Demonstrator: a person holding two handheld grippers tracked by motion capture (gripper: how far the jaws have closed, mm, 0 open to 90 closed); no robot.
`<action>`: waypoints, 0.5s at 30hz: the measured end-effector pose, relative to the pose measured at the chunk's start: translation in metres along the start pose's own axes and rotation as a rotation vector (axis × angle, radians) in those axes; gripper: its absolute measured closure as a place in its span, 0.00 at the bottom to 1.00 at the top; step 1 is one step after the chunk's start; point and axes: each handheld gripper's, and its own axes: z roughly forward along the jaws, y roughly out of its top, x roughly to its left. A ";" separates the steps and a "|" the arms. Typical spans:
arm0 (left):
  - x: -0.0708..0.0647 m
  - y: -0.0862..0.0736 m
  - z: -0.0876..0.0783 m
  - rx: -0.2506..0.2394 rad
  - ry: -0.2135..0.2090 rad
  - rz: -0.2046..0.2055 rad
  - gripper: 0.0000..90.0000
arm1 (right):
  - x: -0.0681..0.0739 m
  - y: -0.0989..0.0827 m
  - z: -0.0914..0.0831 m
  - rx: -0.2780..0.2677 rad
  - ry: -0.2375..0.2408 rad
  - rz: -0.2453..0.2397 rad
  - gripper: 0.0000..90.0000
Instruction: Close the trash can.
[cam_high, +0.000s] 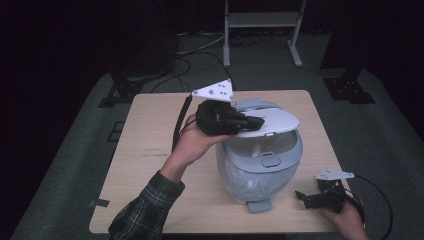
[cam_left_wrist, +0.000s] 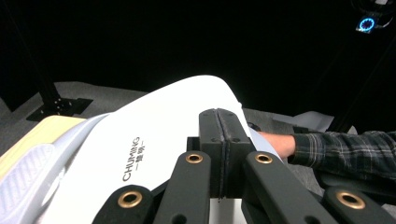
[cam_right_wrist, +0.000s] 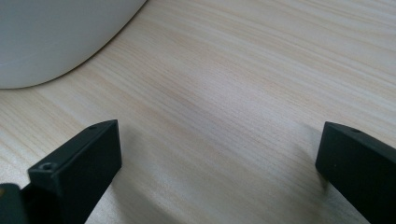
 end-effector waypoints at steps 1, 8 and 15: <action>-0.001 0.000 0.001 0.003 -0.003 0.004 1.00 | 0.000 0.000 0.000 0.000 0.000 0.000 0.00; -0.007 -0.004 0.009 0.033 -0.007 0.006 1.00 | 0.000 0.000 0.000 0.000 0.000 0.000 0.00; -0.013 -0.008 0.016 0.068 -0.013 0.016 1.00 | 0.000 0.000 0.000 0.000 0.000 -0.001 0.00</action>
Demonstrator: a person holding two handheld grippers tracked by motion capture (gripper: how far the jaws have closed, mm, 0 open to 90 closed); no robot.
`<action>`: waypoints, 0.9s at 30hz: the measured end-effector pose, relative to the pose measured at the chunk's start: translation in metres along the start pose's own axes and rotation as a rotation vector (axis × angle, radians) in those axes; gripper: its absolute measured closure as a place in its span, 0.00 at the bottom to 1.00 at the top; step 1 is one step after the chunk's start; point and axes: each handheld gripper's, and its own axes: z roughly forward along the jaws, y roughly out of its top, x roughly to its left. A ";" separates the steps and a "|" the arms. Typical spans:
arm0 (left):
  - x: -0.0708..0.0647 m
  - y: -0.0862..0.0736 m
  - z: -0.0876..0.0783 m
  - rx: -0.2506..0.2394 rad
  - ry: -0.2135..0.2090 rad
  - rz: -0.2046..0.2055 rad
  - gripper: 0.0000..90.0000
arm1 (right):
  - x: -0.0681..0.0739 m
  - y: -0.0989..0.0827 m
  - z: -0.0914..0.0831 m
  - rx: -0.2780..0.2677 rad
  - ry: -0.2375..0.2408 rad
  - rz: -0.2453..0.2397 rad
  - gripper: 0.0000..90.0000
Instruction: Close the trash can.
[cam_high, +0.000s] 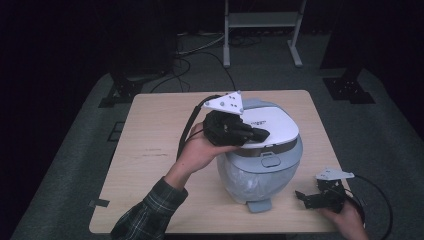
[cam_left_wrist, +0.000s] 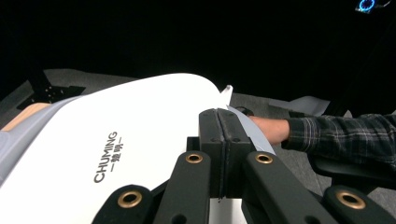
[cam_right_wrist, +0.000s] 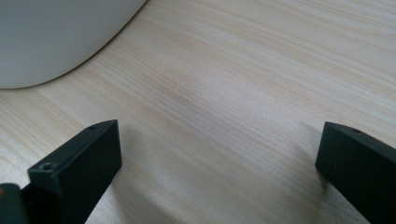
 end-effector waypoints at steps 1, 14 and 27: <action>-0.001 0.000 0.001 0.004 -0.001 0.000 1.00 | 0.000 0.000 0.000 0.000 0.000 0.000 0.00; -0.009 -0.004 0.010 0.051 0.003 0.011 1.00 | 0.000 0.000 0.000 0.000 0.000 0.000 0.00; -0.011 -0.010 0.016 0.086 0.004 0.001 1.00 | 0.000 0.000 0.000 0.001 0.000 0.001 0.00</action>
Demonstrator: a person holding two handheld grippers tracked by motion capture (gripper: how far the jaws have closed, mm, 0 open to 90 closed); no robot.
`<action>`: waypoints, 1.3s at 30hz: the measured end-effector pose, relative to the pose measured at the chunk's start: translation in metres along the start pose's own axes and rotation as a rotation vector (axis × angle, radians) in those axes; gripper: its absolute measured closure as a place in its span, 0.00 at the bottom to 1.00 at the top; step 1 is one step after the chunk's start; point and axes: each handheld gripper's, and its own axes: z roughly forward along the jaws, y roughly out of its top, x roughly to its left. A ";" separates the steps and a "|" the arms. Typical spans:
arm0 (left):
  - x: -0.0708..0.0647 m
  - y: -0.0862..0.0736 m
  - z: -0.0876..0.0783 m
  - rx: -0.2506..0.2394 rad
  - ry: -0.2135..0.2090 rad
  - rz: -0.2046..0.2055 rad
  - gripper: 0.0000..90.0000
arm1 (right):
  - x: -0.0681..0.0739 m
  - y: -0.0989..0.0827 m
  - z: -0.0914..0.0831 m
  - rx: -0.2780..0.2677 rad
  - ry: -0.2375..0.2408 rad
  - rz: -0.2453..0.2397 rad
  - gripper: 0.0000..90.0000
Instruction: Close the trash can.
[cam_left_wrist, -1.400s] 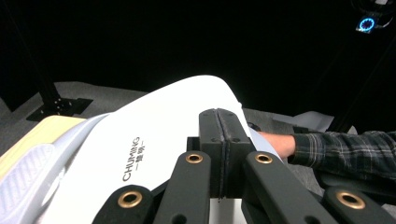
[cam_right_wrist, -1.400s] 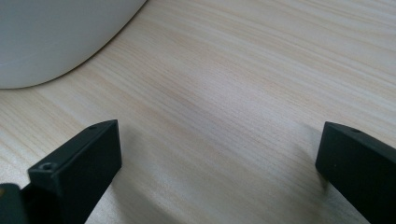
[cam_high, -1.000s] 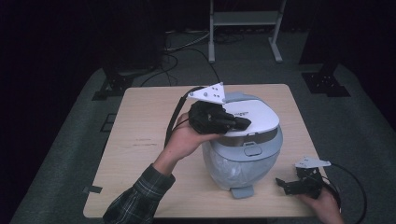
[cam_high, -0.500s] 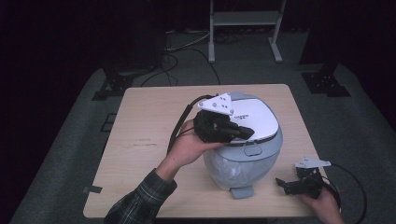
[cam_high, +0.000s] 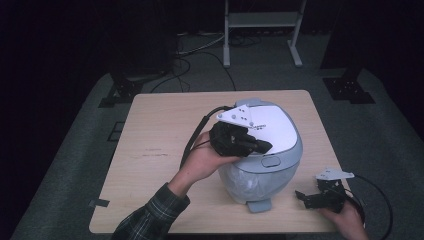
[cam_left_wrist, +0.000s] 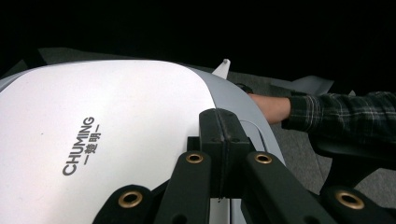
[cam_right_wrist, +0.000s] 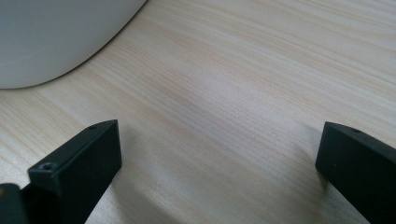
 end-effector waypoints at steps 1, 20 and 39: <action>0.001 0.000 0.000 0.004 -0.001 -0.008 1.00 | 0.000 0.000 0.000 0.000 0.000 0.000 0.00; 0.003 -0.001 -0.007 -0.025 0.058 -0.029 0.77 | 0.001 -0.001 -0.001 0.000 0.002 -0.001 0.00; 0.009 -0.028 -0.060 -0.072 0.208 -0.110 0.22 | 0.001 -0.001 -0.002 0.000 0.002 -0.003 0.00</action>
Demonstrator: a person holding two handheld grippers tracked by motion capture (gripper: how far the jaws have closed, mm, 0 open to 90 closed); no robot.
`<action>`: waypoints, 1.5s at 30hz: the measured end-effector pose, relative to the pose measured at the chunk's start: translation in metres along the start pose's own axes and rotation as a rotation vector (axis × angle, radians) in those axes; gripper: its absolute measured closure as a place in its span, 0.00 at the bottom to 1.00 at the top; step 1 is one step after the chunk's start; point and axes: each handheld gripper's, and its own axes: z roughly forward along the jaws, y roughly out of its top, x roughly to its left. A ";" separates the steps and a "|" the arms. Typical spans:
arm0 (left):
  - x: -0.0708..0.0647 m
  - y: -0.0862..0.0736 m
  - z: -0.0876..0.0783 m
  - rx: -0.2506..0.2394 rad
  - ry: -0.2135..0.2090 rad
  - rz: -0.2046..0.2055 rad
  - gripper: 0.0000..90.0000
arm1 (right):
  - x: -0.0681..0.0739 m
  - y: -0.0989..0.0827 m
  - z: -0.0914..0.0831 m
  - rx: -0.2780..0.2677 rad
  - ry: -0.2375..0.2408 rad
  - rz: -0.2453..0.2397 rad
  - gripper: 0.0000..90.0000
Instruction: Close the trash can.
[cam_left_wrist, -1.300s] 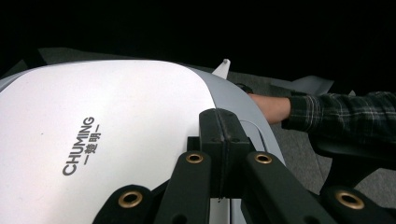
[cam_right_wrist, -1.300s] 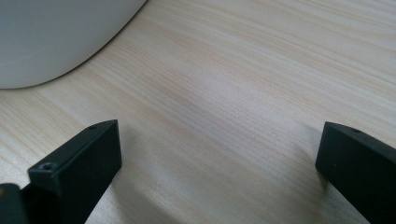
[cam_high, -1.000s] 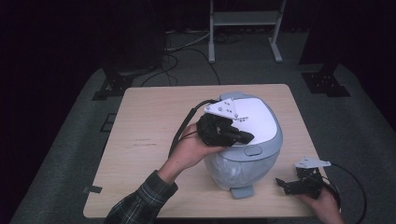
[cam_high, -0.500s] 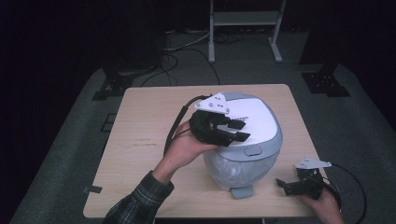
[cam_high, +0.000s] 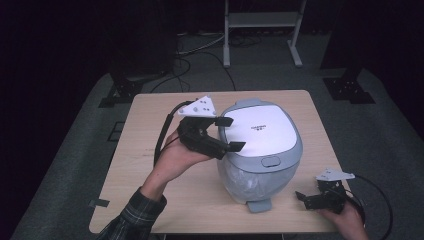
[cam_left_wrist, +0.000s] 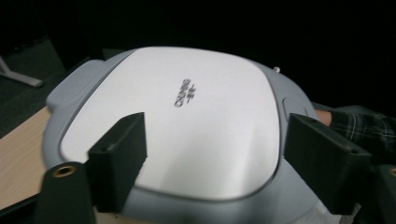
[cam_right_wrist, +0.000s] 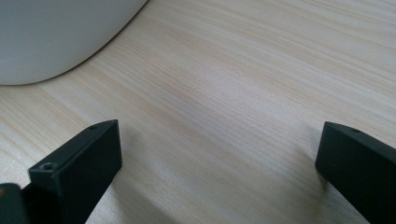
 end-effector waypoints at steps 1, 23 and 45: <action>0.001 -0.002 -0.002 0.000 0.006 -0.001 0.20 | 0.000 0.000 0.000 0.000 0.000 0.000 0.00; 0.012 -0.087 -0.021 0.021 0.148 -0.097 0.00 | 0.000 0.000 0.000 0.000 0.000 0.000 0.00; 0.024 -0.174 -0.029 0.068 0.254 -0.149 0.00 | 0.000 0.000 0.000 0.000 -0.001 0.000 0.00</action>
